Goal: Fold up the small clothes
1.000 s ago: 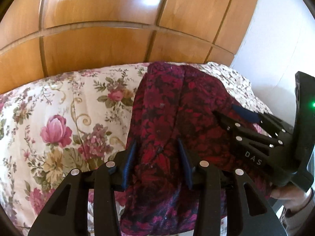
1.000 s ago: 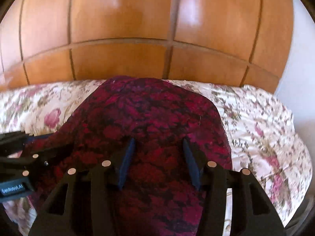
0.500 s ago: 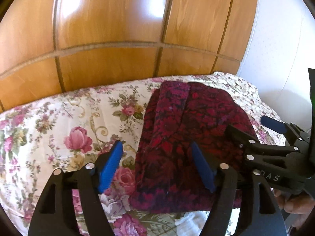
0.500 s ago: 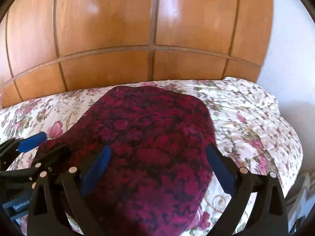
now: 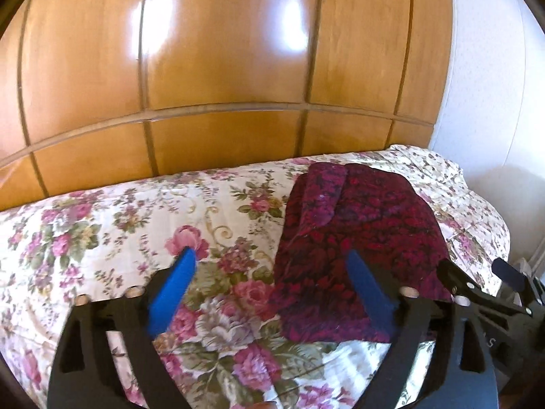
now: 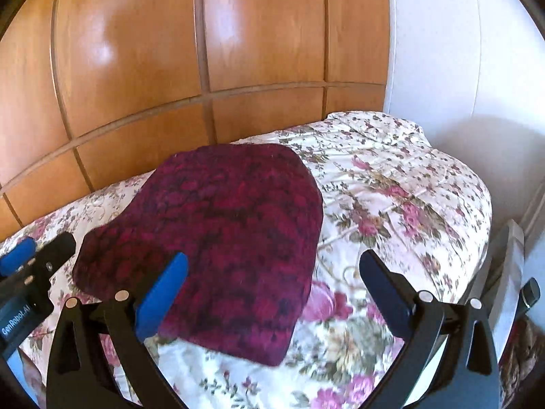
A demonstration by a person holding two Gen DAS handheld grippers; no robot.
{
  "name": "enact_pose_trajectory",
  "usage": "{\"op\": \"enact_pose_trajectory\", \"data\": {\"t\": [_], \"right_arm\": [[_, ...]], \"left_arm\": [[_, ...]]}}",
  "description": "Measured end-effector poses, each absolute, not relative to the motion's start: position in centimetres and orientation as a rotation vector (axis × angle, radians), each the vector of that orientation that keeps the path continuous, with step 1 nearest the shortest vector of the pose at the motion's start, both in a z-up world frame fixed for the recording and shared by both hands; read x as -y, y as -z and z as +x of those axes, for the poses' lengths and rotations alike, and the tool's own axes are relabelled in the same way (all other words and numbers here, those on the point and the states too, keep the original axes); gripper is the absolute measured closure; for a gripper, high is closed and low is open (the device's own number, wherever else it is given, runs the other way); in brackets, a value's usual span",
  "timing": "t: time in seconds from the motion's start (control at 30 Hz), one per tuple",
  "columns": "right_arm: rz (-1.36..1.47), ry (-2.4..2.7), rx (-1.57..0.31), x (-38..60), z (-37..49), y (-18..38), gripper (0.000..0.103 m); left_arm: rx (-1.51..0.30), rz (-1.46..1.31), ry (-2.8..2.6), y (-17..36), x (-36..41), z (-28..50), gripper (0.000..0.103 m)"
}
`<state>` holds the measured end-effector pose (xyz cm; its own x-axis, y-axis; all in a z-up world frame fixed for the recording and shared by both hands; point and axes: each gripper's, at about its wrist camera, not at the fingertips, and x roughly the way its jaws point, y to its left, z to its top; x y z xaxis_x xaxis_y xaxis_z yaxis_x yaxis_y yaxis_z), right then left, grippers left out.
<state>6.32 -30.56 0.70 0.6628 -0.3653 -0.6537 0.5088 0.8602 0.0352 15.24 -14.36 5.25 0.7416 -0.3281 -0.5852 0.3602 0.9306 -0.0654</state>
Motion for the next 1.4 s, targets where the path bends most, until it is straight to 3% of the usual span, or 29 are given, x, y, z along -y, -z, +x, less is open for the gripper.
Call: {"op": "enact_pose_trajectory", "data": {"t": [0.5, 0.57, 1.4], "right_arm": [[0.2, 0.538, -0.668, 27.5, 4.8, -1.3, 0.002], [0.193, 0.533, -0.663, 27.2, 4.7, -1.3, 0.002], [0.182, 0.524, -0.624, 26.1, 3.6, -1.4, 0.002]], "left_arm": [[-0.617, 0.055, 0.299, -4.1, 10.7, 12.8, 0.008], [-0.605, 0.056, 0.296, -4.2, 10.6, 12.5, 0.004], [-0.593, 0.052, 0.287, -4.9, 9.9, 11.6, 0.004]]}}
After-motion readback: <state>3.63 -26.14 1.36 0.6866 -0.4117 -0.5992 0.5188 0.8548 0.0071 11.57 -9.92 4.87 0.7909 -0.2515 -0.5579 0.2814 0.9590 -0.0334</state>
